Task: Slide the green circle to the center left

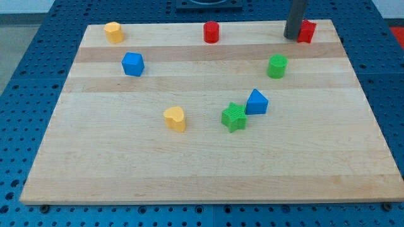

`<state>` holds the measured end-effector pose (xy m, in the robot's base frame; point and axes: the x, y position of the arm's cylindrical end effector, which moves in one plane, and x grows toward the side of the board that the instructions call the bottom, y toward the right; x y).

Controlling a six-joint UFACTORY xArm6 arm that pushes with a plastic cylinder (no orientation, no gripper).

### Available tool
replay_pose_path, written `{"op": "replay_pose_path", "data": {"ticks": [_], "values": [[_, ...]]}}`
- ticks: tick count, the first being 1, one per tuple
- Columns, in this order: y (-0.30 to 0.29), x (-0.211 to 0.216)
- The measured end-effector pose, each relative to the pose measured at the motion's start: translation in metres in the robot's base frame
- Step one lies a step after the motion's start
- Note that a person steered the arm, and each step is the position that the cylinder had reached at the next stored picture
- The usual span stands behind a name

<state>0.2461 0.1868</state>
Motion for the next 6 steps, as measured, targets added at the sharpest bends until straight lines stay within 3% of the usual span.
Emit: {"op": "replay_pose_path", "data": {"ticks": [2,6], "values": [[-0.002,0.012],[-0.017,0.084]]}}
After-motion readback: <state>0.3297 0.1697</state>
